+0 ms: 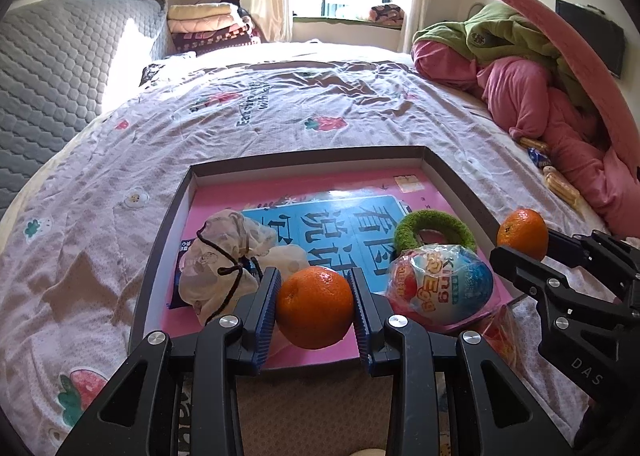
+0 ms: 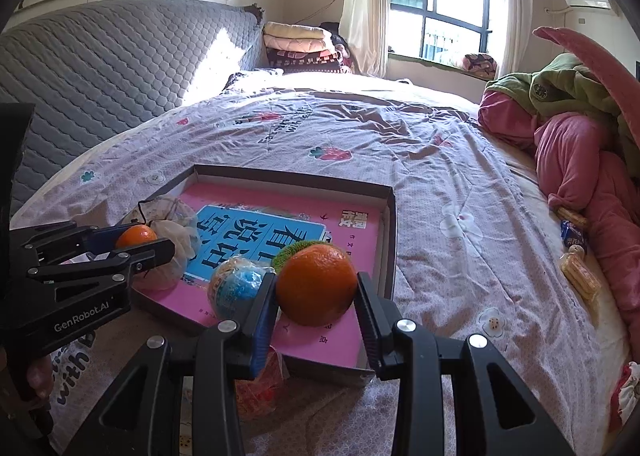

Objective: Organize objects
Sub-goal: 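Carry both held oranges up and over the grey box, then lower both oranges into the box and open both grippers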

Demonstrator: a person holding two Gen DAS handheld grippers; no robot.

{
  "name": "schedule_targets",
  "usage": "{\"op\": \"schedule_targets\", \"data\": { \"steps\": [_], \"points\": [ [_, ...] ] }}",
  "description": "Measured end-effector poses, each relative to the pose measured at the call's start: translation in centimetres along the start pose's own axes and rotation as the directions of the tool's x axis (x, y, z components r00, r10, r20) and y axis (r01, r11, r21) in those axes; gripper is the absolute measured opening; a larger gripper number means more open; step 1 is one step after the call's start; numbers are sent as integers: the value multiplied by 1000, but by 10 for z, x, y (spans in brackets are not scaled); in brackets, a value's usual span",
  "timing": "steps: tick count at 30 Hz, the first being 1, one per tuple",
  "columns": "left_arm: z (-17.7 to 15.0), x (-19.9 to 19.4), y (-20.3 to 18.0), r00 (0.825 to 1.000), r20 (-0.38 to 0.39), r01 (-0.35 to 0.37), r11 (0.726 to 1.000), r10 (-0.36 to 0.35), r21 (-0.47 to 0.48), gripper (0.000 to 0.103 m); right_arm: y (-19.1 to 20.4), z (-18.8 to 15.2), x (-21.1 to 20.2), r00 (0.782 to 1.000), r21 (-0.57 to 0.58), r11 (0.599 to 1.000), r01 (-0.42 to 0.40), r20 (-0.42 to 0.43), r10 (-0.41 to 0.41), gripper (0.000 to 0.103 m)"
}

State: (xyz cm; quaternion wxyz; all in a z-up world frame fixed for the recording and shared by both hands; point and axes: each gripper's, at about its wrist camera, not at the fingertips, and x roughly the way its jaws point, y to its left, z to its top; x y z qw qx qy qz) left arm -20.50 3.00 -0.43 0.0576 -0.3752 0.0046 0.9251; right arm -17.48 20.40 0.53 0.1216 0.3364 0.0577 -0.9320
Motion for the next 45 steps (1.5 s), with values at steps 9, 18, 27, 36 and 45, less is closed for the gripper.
{"op": "schedule_targets", "data": {
  "steps": [9, 18, 27, 36, 45],
  "points": [
    [-2, 17, -5, 1000, -27, 12, 1000, -11, 10, 35, -2, -5, 18, 998, 9, 1000, -13, -66, 13, 38],
    [-3, 33, -8, 998, -59, 17, 1000, -16, 20, 35, -1, -7, 31, 994, 11, 1000, -29, -107, 30, 38],
    [-5, 43, -9, 997, -79, 23, 999, -21, 22, 35, 1, -5, 39, 991, 5, 1000, -30, -127, 30, 38],
    [-6, 49, -9, 996, -89, 26, 999, -24, 21, 35, 2, -5, 44, 989, -6, 1000, -29, -145, 28, 39],
    [-6, 50, -10, 996, -91, 28, 999, -26, 23, 35, 3, -7, 44, 988, -13, 1000, -26, -153, 24, 39]
  ]
}}
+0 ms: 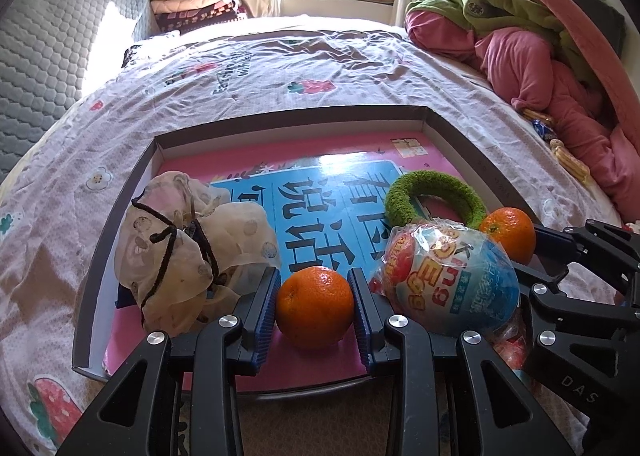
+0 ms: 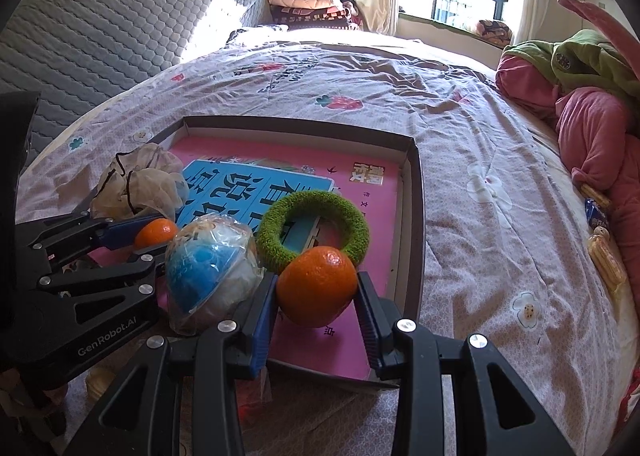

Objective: Organize objects
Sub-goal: 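Lower both oranges into the box and open both grippers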

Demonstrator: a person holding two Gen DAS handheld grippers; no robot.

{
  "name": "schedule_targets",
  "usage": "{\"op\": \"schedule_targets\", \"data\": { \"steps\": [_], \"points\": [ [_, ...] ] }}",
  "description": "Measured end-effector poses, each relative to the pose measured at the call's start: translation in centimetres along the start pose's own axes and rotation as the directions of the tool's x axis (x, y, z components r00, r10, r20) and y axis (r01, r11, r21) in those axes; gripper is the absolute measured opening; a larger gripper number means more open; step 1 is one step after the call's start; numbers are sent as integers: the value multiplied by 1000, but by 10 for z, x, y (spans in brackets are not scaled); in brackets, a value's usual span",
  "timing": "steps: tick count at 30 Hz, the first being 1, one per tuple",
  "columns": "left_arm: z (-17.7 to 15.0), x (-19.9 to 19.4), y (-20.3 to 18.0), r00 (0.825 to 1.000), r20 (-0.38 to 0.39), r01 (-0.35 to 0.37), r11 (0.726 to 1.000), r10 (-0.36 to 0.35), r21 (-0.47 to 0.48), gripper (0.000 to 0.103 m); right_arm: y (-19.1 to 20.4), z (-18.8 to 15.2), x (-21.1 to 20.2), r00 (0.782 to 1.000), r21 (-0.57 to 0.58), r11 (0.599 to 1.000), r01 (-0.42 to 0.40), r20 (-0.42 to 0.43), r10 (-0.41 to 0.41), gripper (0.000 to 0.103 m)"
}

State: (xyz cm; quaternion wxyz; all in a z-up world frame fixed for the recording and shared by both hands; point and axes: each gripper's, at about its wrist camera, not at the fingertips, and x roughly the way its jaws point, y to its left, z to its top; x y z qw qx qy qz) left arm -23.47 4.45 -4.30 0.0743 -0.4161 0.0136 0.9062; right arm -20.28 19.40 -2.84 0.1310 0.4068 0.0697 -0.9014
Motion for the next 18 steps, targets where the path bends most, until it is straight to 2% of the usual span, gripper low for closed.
{"op": "schedule_targets", "data": {
  "steps": [14, 18],
  "points": [
    [-3, -3, 2, 999, -10, 34, 999, -34, -18, 36, -5, 1, -3, 1000, 25, 1000, 11, 5, -11, 39],
    [-3, -6, 3, 999, -12, 42, 999, -43, -23, 36, -6, 2, -6, 1000, 24, 1000, 19, 17, -19, 46]
  ]
}}
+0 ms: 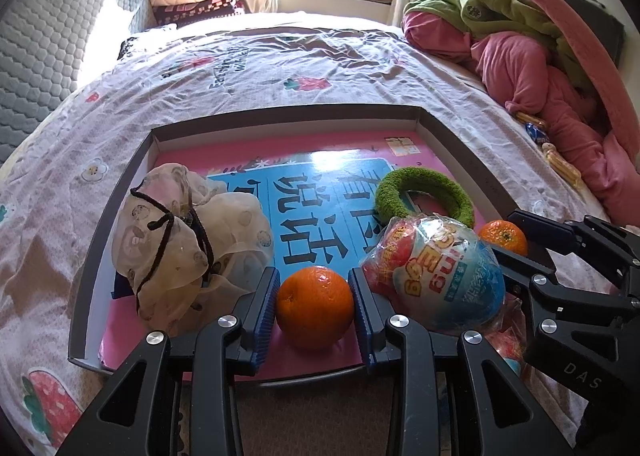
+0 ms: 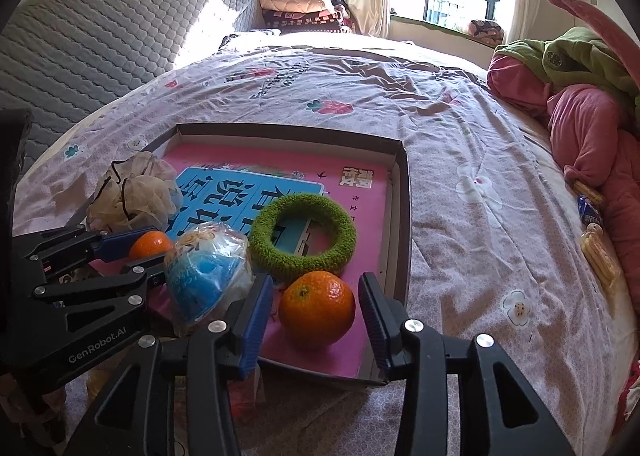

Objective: Organize objects
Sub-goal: 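Lower both oranges into the box and open both grippers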

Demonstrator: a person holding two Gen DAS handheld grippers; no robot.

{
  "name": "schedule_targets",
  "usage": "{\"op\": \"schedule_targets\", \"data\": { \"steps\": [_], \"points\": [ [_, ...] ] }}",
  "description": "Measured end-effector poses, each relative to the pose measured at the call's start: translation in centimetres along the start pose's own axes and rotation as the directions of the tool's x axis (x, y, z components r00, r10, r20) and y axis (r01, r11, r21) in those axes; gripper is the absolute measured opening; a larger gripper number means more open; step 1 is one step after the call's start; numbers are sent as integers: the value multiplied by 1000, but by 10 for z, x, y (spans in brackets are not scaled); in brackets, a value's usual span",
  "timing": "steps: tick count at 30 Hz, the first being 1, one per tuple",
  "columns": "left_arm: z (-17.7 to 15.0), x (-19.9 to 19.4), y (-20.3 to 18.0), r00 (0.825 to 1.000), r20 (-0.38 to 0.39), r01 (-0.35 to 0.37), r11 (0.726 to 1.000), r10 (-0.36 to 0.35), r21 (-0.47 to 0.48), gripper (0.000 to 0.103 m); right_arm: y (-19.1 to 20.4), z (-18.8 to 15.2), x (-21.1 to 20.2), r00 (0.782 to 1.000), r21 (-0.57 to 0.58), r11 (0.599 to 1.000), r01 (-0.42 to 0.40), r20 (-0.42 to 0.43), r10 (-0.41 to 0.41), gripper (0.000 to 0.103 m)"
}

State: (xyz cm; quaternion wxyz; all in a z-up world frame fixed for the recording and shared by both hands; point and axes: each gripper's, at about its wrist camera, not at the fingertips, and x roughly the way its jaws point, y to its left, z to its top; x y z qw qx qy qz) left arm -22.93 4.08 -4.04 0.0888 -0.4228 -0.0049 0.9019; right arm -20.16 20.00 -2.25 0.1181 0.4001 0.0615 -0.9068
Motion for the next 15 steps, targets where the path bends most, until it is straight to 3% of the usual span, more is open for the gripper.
{"op": "schedule_targets", "data": {
  "steps": [3, 15],
  "points": [
    [0, -5, 2, 1000, 8, 2, 1000, -2, -4, 44, -1, 1, -2, 1000, 2, 1000, 11, 9, -11, 48],
    [6, -30, 9, 999, 53, -11, 999, 13, -38, 55, -9, 7, -23, 996, 33, 999, 25, 79, -28, 57]
  ]
}}
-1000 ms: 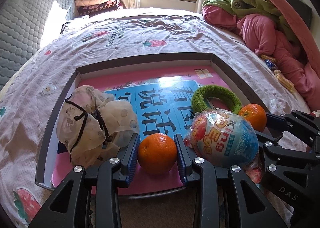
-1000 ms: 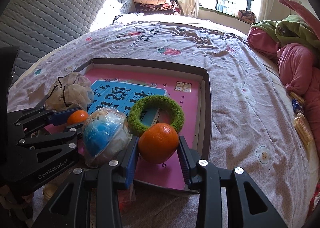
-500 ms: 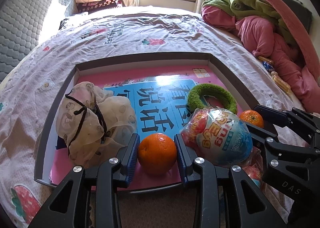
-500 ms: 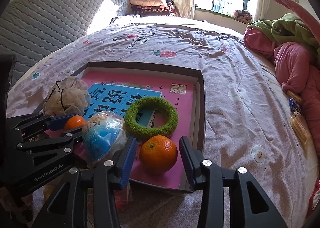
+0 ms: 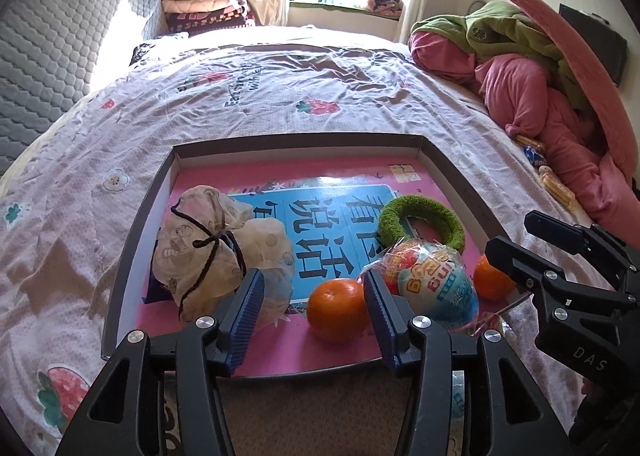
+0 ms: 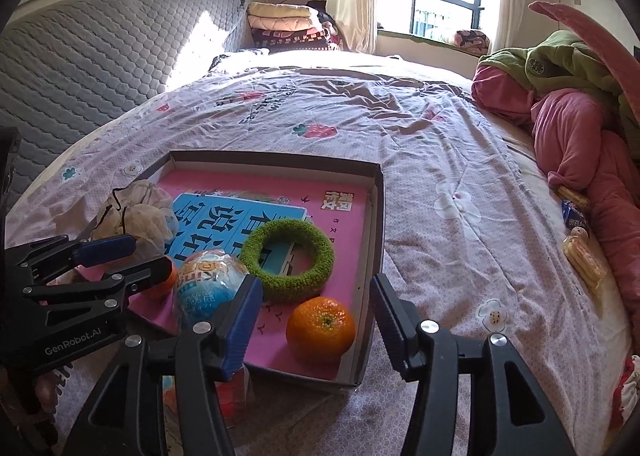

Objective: Organize objects
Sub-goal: 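Lower both oranges into the box and open both grippers, then withdraw both grippers toward the walnut and the wrapped Kinder egg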

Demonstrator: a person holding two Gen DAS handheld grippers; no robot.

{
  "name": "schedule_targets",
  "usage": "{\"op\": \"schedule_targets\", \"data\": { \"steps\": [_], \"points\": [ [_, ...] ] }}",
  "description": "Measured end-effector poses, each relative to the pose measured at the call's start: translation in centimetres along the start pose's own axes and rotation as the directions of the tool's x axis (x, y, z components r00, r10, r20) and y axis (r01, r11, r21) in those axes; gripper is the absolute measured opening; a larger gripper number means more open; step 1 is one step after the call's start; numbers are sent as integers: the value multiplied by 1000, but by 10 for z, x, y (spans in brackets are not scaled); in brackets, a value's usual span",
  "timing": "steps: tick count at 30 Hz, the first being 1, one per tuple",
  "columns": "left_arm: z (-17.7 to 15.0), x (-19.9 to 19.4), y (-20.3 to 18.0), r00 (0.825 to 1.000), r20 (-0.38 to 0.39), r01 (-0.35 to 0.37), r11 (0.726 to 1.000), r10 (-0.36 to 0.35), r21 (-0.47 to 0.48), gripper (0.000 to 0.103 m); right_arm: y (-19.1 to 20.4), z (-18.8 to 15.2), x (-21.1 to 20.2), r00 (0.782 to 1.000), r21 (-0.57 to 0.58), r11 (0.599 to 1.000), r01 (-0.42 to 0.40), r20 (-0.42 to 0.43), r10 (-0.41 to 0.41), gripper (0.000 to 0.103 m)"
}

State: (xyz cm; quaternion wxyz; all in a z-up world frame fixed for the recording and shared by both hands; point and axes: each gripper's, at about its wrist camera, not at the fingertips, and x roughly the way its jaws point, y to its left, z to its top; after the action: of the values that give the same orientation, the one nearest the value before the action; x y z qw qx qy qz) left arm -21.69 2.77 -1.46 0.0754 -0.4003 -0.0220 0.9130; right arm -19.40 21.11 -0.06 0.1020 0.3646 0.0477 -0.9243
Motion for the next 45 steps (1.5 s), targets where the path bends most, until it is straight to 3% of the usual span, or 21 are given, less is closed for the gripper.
{"op": "schedule_targets", "data": {
  "steps": [7, 17, 21, 29, 45],
  "points": [
    [-1, -30, -2, 999, 35, -10, 1000, 10, 2, 60, 5, 3, -26, 996, -15, 1000, -4, 84, 5, 70],
    [-10, -81, 8, 994, 101, -30, 999, 32, -24, 64, 11, -1, -57, 984, -18, 999, -33, 177, 36, 76],
    [-23, -91, 3, 995, 90, -35, 999, 36, -8, 67, 14, -6, -69, 977, -15, 998, -53, 204, 55, 81],
    [-55, -97, -12, 996, 60, -63, 997, 60, 46, 68, 26, -17, -81, 972, -24, 997, -73, 223, 77, 84],
    [-72, -111, -18, 996, 52, -76, 996, 73, 56, 70, 22, -41, -101, 970, 11, 995, -99, 225, 94, 86]
  ]
}}
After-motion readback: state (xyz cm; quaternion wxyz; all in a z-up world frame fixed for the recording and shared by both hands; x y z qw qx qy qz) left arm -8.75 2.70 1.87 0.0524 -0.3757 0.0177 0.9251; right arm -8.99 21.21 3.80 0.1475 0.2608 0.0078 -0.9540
